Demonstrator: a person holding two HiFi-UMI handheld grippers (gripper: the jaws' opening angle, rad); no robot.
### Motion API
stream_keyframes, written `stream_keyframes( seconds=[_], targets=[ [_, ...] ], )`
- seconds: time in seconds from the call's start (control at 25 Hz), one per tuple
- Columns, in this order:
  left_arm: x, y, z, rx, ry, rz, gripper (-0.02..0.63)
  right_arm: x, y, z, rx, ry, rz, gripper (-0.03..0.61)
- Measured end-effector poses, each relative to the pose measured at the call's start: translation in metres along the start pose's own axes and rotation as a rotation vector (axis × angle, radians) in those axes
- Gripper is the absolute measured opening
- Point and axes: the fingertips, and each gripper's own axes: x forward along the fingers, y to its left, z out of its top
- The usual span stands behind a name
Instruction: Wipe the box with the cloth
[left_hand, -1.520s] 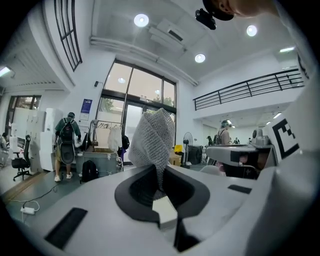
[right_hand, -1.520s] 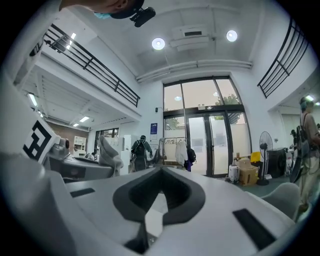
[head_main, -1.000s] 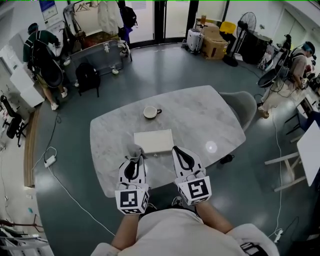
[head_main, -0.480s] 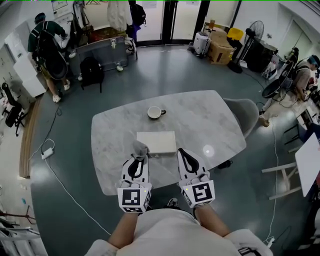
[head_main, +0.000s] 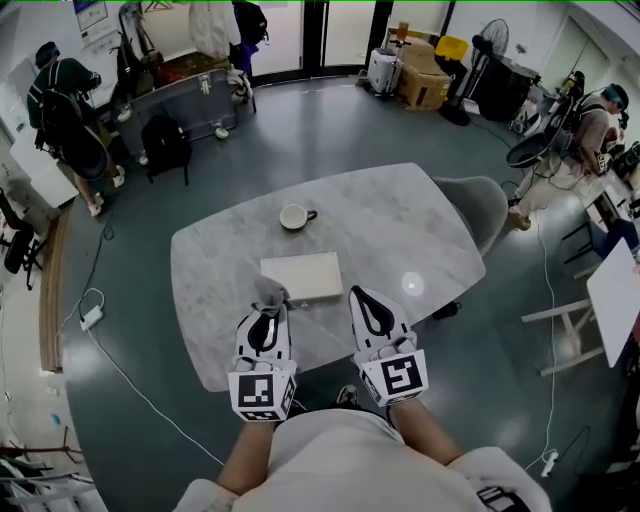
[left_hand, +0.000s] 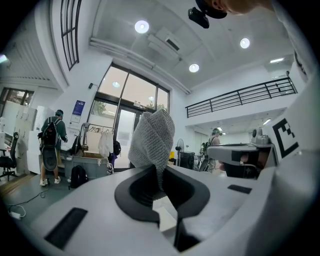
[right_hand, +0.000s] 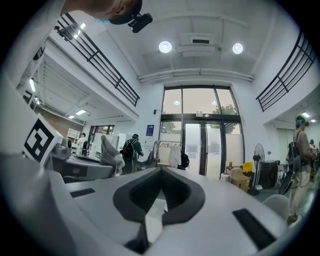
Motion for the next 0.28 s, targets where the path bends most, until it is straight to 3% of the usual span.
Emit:
stream_keyframes(
  seconds=[0.28],
  targets=[
    [0.0056, -0.0113, -0.0052, 0.006, 0.013, -0.019, 0.035, -0.0062, -0.0072, -0.0015, 0.001, -0.003, -0.009, 0.026]
  ],
)
